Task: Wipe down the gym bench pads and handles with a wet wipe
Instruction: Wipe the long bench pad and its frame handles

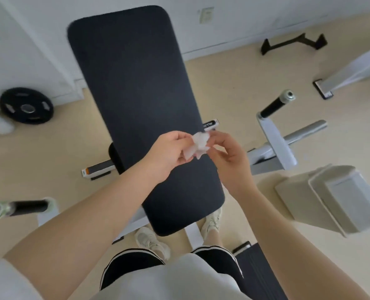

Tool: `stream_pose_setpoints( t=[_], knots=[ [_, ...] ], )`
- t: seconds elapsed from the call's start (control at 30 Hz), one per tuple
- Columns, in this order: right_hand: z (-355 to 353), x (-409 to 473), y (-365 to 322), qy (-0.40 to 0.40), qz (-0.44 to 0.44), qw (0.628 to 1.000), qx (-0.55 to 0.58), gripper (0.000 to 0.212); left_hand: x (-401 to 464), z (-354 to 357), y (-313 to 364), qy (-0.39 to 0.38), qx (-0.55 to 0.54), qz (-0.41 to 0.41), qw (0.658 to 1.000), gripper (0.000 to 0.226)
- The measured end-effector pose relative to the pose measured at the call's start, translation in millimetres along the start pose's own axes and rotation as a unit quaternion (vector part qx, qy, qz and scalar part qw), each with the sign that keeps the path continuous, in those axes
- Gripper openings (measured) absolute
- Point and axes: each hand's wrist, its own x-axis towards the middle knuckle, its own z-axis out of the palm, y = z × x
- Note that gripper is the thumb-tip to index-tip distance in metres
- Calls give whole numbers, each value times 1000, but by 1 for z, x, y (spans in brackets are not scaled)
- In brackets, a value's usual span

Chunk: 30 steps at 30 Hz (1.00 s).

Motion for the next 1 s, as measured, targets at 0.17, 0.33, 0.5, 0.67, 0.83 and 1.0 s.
stream_pose_setpoints(
  t=[0.17, 0.33, 0.5, 0.67, 0.83, 1.0],
  knots=[
    [-86, 23, 41, -39, -104, 976, -187, 13, 45, 86, 8, -33, -91, -51, 994, 22],
    [-155, 61, 55, 90, 214, 970, 78, 29, 95, 166, 21, -27, -13, -30, 999, 7],
    [-197, 111, 100, 64, 321, 904, 273, 9, 149, 219, 25, 14, 68, -13, 997, 6],
    [-216, 143, 149, 45, 381, 863, 329, 11, 200, 248, 14, 42, 88, -25, 995, 6],
    [-229, 178, 203, 259, 413, 869, 78, 18, 249, 264, 16, 44, 70, -41, 996, 20],
    [-216, 218, 218, 246, 413, 874, 68, 17, 271, 280, 29, -1, 58, -52, 997, 17]
  ],
)
